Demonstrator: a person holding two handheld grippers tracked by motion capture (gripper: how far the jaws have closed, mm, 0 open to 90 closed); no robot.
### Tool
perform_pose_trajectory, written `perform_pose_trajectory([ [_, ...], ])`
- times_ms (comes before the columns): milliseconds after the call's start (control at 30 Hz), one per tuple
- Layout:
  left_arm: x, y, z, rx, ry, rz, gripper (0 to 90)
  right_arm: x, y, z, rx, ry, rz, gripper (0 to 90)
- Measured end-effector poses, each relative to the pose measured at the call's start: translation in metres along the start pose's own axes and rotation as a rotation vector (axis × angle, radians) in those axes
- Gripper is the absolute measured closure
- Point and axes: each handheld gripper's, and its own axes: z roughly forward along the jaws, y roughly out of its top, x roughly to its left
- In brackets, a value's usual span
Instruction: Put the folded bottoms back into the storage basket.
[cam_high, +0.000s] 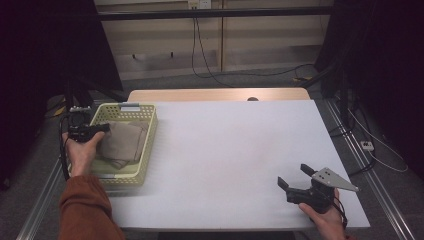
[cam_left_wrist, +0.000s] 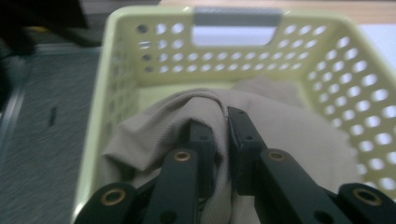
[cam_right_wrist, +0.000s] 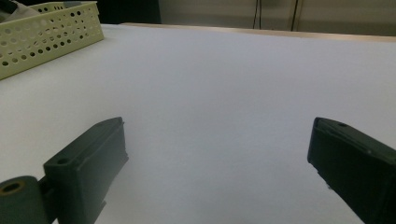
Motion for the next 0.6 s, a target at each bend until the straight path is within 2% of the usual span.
perform_pose_trajectory([
  [67,0.0,-0.001,-0.001,0.03,0.02,0.012,82.2,0.0,0.0,0.0,0.0,0.0,0.0,4.1],
  [133,0.0,-0.004,-0.001,0.039,0.011,0.003,82.1,0.0,0.0,0.0,0.001,0.002,-0.002,4.1],
  [167,0.001,-0.005,-0.003,0.047,0.016,0.013,82.1,0.0,0.0,0.0,0.0,0.002,-0.003,4.1],
  [233,0.0,-0.007,-0.009,0.034,0.011,0.033,81.8,0.0,0.0,0.0,0.0,0.002,-0.003,4.1],
  [333,0.002,-0.012,-0.01,0.02,0.019,0.027,79.4,0.0,0.0,0.001,0.002,0.003,-0.007,4.1],
  [367,0.004,-0.013,-0.011,0.018,0.013,0.029,77.0,0.0,0.0,0.001,0.004,0.002,-0.006,4.1],
  [467,0.006,-0.016,-0.016,-0.033,0.0,0.005,64.3,0.001,0.0,0.0,-0.001,0.002,-0.006,4.1],
  [533,0.005,-0.018,-0.022,-0.055,-0.014,0.014,62.8,0.001,0.0,0.001,0.0,0.001,-0.005,4.1],
  [600,0.004,-0.019,-0.031,-0.084,-0.005,0.014,58.4,0.0,0.0,0.001,0.003,0.001,-0.003,4.1],
])
